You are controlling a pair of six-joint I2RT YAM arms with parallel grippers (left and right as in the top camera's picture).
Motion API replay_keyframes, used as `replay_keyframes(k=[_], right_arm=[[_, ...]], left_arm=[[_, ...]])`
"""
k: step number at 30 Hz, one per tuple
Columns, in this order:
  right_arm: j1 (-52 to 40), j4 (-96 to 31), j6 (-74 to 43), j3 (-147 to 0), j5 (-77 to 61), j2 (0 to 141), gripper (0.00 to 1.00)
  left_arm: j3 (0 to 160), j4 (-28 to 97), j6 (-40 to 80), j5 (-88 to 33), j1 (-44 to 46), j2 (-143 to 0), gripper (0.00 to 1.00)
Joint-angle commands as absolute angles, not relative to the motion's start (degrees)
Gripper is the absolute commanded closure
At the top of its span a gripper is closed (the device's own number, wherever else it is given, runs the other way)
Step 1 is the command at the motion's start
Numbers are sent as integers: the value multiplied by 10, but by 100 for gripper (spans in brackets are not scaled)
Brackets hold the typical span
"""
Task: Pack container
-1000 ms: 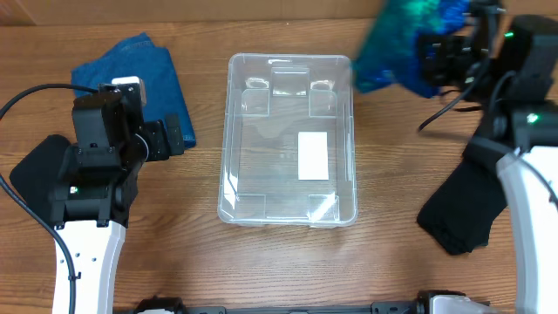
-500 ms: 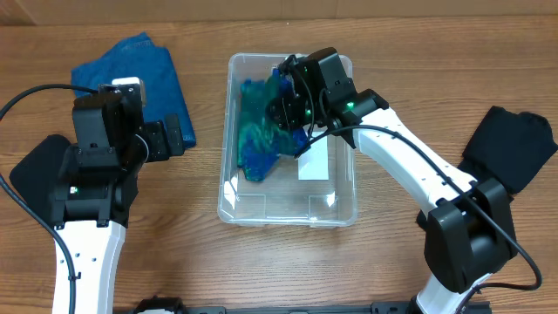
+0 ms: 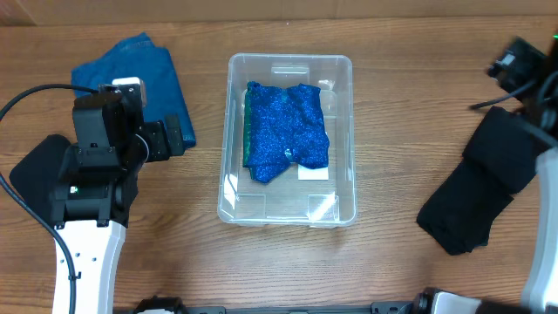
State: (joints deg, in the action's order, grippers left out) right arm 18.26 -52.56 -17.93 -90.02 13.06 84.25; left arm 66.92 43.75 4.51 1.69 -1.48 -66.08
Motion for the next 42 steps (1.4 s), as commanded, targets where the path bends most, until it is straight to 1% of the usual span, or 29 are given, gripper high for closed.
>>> replay_keyframes(k=[1,4,6,9,10,12,15,16,17,18,19,20,23,25,26,29,30,32,34,35,36,39,41,42], right_arm=[[328,-532,-176,-880,69,939,0],[421,-528,-173,-880,32,1050,0],[455,-515,-133,-880,-25,1107,0],[472,-511,-130,-880,-52,1166,0],[473,-509,-112,-880,-76,1185,0],[470,-498,-88,-876,-129,1211,0],[456,-491,-64,-873,-168,1233,0],[451,-491,-63,-873,-169,1237,4],[446,-492,-63,-873,-169,1239,21],[442,-491,-64,-873,-172,1239,73],[441,-491,-63,-873,-187,1239,87],[440,-491,-63,-874,-200,1239,96],[438,-505,-63,-899,-278,1230,96],[425,-528,-53,-942,-327,1187,96],[410,-543,-37,-965,-338,1159,96],[328,-586,17,-1028,-357,1061,96],[289,-599,21,-1043,-357,1032,96],[177,-618,53,-1050,-357,975,96],[57,-655,150,-1050,-350,953,96],[5,-678,194,-1050,-333,953,96],[-71,-704,248,-1046,-289,959,96],[-206,-716,292,-1027,-218,980,96],[-267,-738,337,-1014,-219,999,96],[-311,-760,382,-998,-219,1020,96]], left_arm=[[684,437,51,10,-11,-663,0],[684,437,51,10,-11,-663,0],[684,437,51,10,-11,-663,0],[684,437,52,10,-11,-663,0],[684,437,51,10,-11,-663,0],[684,437,52,10,-11,-663,0],[684,436,52,10,-11,-663,0],[684,436,52,10,-11,-663,0],[684,436,52,10,-11,-663,0],[684,436,52,10,-11,-663,0],[684,437,52,10,-11,-663,0],[684,437,52,10,-11,-663,0],[684,436,52,10,-11,-663,0],[684,436,52,10,-11,-663,0],[684,436,52,10,-11,-663,0],[684,436,52,10,-11,-663,0],[684,436,52,10,-11,-663,0],[684,437,52,10,-11,-663,0],[684,437,52,10,-11,-663,0],[684,437,52,10,-11,-663,0],[684,437,52,10,-11,-663,0],[684,437,52,10,-11,-663,0],[684,437,52,10,-11,-663,0],[684,437,52,10,-11,-663,0]])
